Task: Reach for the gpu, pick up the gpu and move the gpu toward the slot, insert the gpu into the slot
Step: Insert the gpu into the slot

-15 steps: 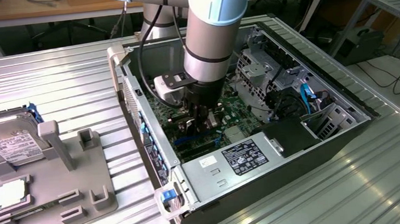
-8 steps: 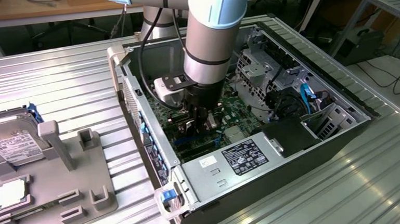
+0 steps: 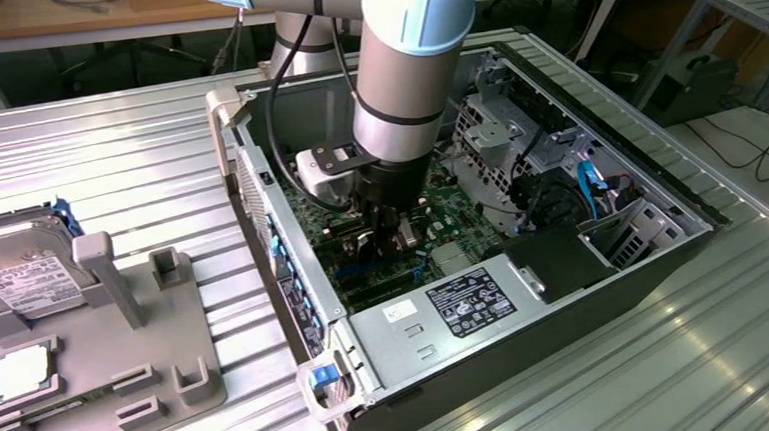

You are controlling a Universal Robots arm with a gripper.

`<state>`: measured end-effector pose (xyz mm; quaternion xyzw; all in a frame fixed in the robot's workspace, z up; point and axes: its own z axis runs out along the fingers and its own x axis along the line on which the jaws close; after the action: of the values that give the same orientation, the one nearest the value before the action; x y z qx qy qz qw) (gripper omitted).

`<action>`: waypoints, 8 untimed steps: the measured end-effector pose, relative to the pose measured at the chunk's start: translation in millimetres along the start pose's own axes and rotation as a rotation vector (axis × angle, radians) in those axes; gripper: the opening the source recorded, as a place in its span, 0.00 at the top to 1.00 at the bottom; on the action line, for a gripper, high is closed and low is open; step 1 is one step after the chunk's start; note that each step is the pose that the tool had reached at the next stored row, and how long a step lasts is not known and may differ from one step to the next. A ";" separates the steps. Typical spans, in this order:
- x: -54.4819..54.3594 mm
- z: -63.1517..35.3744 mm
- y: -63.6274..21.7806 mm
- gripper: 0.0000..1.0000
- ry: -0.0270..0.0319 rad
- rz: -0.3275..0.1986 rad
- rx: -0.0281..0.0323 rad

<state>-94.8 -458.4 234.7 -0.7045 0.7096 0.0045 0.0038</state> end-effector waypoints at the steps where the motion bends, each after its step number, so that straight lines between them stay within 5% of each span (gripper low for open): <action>1: 0.0 0.0 0.0 0.72 0.0001 0.000 0.0000; 8: 0.0 0.0 0.0 0.72 0.0000 0.000 0.0000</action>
<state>-94.8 -458.5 234.8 -0.7045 0.7096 0.0045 0.0038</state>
